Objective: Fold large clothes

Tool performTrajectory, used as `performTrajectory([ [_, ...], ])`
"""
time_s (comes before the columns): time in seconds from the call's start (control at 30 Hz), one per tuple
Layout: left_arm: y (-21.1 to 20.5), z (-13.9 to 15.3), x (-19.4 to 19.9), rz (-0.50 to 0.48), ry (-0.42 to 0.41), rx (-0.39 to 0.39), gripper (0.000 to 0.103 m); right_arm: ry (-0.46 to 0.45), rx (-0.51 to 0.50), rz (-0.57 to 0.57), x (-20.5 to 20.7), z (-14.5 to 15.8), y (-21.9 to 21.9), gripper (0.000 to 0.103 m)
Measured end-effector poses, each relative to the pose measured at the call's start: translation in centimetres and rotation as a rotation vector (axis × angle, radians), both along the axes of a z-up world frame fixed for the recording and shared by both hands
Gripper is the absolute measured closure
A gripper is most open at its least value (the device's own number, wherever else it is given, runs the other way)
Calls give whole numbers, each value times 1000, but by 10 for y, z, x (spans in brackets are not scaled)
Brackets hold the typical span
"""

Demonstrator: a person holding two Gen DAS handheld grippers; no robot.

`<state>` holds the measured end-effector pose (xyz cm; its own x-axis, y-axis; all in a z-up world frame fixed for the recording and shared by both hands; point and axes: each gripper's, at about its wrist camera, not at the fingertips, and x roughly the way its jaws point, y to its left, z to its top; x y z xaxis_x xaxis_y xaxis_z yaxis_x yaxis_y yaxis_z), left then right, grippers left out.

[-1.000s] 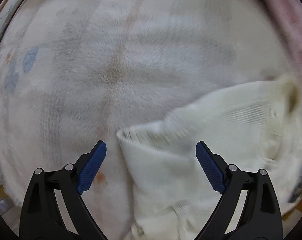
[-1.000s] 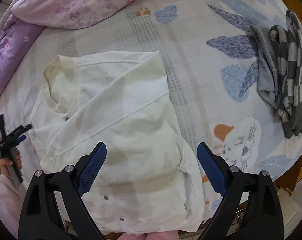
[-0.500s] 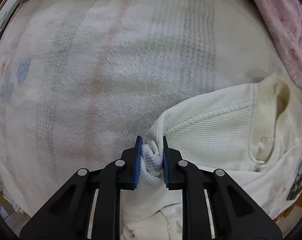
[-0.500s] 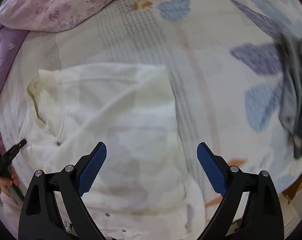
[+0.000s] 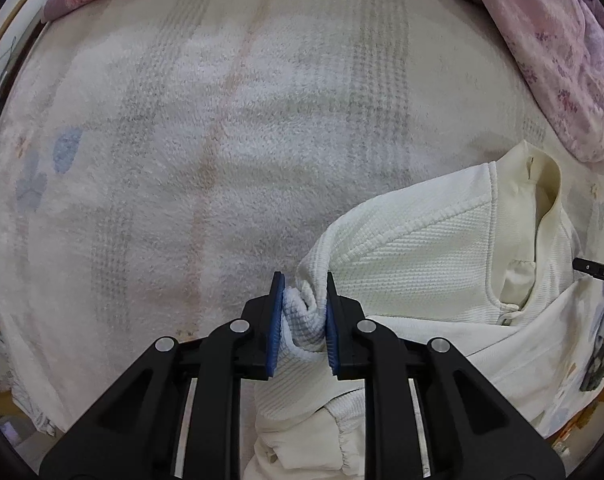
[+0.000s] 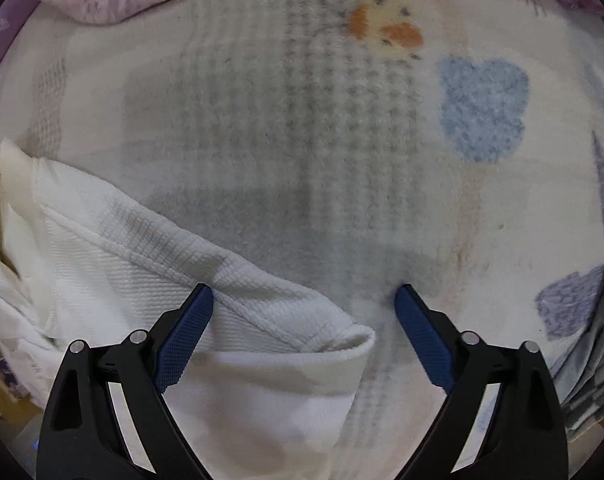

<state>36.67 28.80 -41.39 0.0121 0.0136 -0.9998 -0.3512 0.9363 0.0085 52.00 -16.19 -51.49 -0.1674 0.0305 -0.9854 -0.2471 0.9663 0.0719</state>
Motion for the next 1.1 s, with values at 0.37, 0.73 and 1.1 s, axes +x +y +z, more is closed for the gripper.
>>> performTrajectory([
  [0.37,-35,1,7,-27,-8,33,83,-13,61,-92,-12,44,-4,86],
  [0.73,-42,39,-17,-60,-80,18,84,-138,83,-170,-50,117,-41,86],
  [1.1,-57,103,-63,-101,-156,33,84,-289,58,-175,-124,191,-31,86],
])
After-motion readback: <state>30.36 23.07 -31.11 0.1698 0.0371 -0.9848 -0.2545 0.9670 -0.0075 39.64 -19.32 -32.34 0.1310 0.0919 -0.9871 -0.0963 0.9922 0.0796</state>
